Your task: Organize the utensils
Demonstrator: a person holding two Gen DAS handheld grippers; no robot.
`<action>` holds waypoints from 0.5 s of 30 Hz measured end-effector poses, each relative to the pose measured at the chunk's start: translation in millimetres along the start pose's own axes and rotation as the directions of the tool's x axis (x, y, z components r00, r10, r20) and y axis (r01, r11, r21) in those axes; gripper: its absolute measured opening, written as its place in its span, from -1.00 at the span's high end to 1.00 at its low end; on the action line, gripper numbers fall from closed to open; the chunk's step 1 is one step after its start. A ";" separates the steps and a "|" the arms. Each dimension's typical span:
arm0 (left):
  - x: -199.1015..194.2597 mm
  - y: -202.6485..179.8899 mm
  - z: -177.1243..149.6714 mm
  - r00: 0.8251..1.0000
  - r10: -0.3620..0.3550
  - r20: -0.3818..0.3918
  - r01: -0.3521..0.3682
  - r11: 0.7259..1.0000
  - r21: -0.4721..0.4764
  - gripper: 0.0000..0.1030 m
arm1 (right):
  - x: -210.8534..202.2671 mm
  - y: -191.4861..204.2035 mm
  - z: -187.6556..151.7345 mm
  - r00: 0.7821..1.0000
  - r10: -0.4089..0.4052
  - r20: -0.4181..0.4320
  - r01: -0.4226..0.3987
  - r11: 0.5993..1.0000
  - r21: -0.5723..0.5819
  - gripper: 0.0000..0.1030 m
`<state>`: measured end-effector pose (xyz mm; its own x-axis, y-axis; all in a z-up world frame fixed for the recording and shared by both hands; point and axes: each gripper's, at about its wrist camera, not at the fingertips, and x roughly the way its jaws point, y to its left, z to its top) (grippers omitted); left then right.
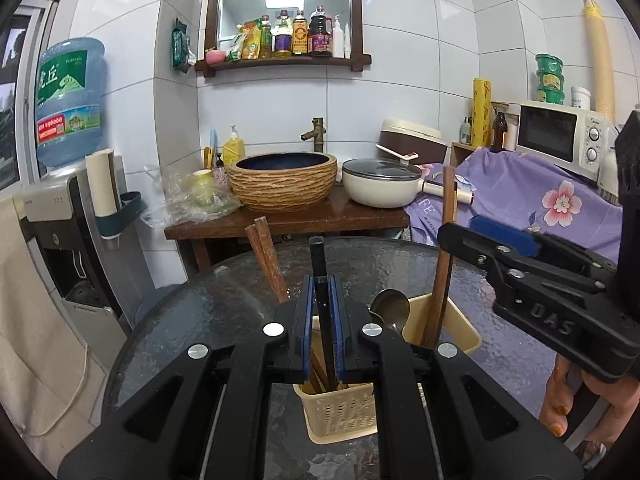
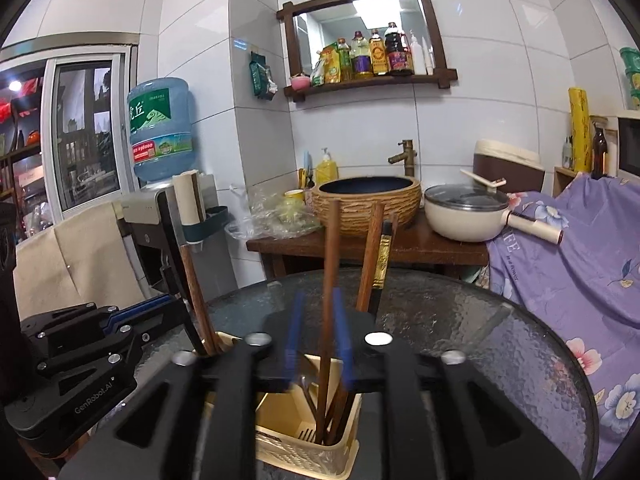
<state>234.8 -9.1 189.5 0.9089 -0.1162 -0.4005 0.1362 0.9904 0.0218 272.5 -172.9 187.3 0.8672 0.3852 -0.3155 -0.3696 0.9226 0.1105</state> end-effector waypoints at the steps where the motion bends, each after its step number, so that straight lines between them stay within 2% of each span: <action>1: -3.7 -0.4 0.7 1.000 0.002 0.008 -0.002 1.000 0.008 0.65 | -5.0 -0.9 0.8 1.000 -0.001 0.027 0.001 1.000 0.009 0.07; 2: -9.3 -0.6 1.3 1.000 0.006 0.021 -0.006 1.000 0.016 0.30 | -10.5 -2.1 2.0 0.999 0.003 0.049 -0.004 1.000 0.022 0.00; 3: -17.3 -0.1 1.5 0.999 0.015 0.045 -0.016 1.000 0.021 -0.15 | -14.7 -2.9 3.4 0.998 0.007 0.054 -0.009 1.000 0.028 -0.01; 4: -26.6 0.8 1.1 0.997 0.028 0.077 -0.030 0.999 0.021 -0.29 | -17.2 -3.3 4.6 0.999 0.009 0.053 -0.011 1.000 0.029 -0.01; 7: -54.0 5.1 -3.0 0.989 0.052 0.137 -0.055 0.998 0.020 -0.43 | -35.0 -2.0 4.3 0.998 0.015 0.056 -0.016 1.000 0.026 -0.03; 8: -64.5 6.9 -6.5 0.988 0.056 0.147 -0.059 0.998 0.018 -0.57 | -41.9 -1.0 2.9 0.998 0.014 0.058 -0.015 1.000 0.022 -0.04; 9: -75.7 9.1 -11.4 0.985 0.062 0.160 -0.064 0.998 0.009 -0.69 | -47.9 0.0 1.2 0.998 0.013 0.060 -0.015 1.000 0.017 -0.12; 12: -106.0 15.2 -30.4 0.980 0.066 0.187 -0.065 0.998 -0.015 -0.89 | -76.1 7.0 -12.4 0.998 0.013 0.063 -0.012 1.000 -0.013 -0.31; 15: -128.1 18.6 -50.2 0.977 0.089 0.193 -0.084 0.996 -0.032 -0.89 | -99.9 14.9 -31.1 0.999 -0.001 0.052 0.002 0.999 -0.034 -0.53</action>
<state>101.1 28.0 195.3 0.9762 -0.0397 -0.2130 0.0463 0.9986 0.0263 169.9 -198.3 191.1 0.8836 0.3852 -0.2661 -0.3788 0.9223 0.0773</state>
